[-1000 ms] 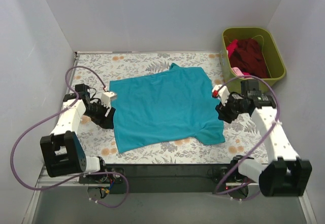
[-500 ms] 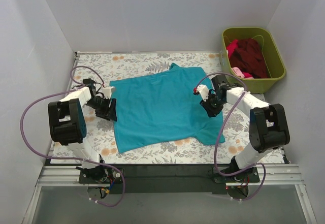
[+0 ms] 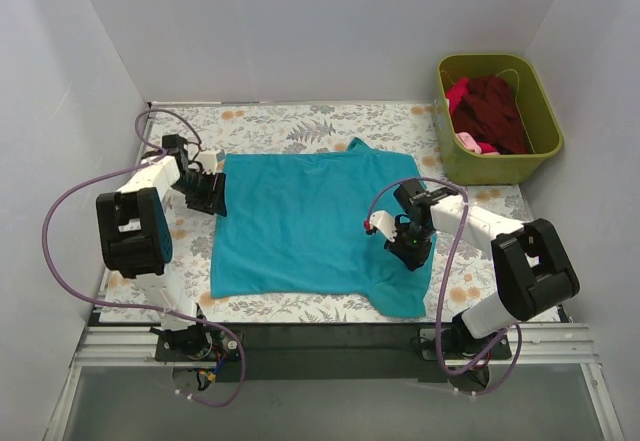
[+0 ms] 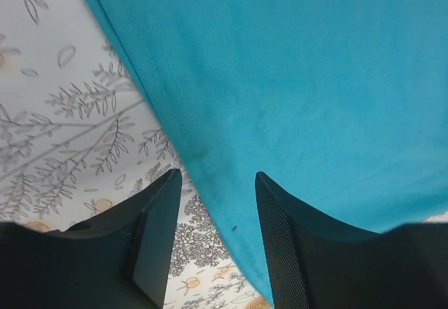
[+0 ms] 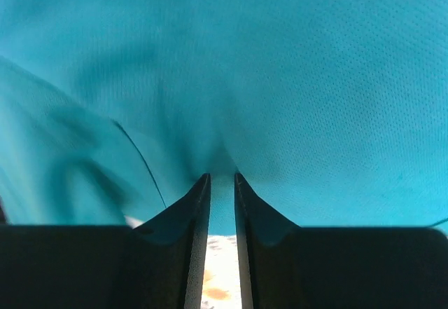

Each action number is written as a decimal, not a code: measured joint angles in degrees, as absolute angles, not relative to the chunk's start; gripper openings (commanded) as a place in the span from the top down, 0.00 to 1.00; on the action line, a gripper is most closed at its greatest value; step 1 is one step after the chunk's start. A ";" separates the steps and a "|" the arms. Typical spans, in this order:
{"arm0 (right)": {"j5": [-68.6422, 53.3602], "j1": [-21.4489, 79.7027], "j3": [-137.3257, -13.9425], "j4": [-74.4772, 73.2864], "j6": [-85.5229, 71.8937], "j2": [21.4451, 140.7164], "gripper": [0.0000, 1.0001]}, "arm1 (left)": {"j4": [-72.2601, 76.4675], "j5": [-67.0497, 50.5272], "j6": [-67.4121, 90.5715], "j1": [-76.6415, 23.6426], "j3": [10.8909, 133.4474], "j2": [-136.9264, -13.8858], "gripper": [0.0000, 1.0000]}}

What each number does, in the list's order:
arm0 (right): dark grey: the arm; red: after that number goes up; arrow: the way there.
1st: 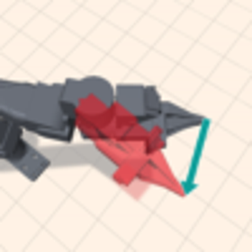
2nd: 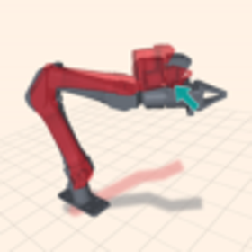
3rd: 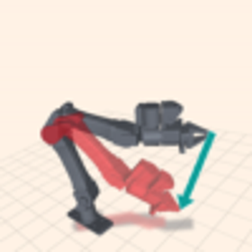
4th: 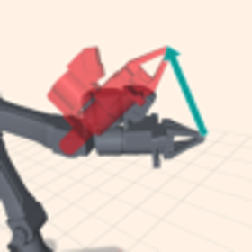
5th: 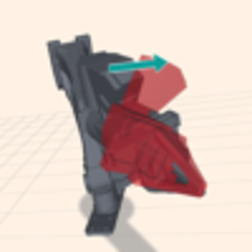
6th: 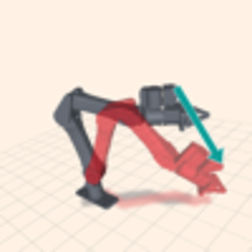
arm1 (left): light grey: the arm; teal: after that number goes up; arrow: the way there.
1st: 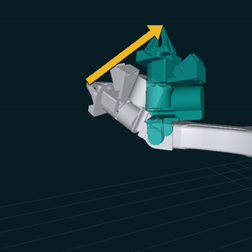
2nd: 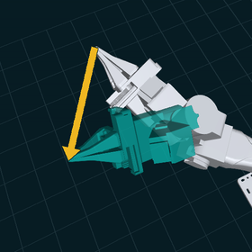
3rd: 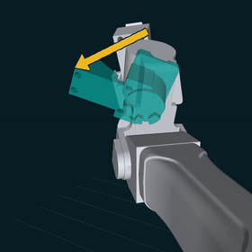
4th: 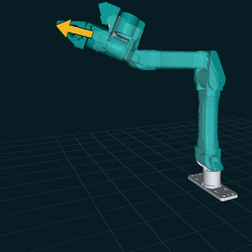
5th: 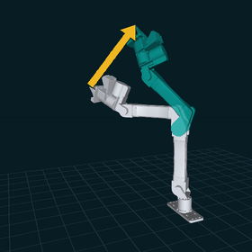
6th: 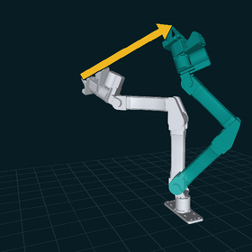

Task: Fold and stack the t-shirts
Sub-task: Flatten the tshirt out, then fold the tshirt

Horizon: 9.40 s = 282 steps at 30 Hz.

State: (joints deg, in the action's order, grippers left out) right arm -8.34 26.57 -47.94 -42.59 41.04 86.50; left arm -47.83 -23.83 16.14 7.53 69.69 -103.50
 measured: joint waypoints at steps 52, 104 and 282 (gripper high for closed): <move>-14.68 13.98 -91.31 -38.02 30.50 112.42 0.99 | -41.32 -33.87 27.68 -10.39 86.63 -117.10 0.47; -10.44 13.56 -99.13 -38.94 16.49 126.19 0.99 | -41.39 -32.93 29.34 -0.23 86.15 -115.94 0.42; 1.08 12.49 -109.23 -14.52 35.66 122.50 0.99 | -17.34 -45.32 10.17 3.64 101.49 -131.22 1.00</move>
State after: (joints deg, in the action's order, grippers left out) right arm 1.08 12.49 -109.23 -14.52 35.66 122.50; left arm -17.34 -45.32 10.17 3.64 101.49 -131.22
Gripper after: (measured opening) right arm 0.021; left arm 0.023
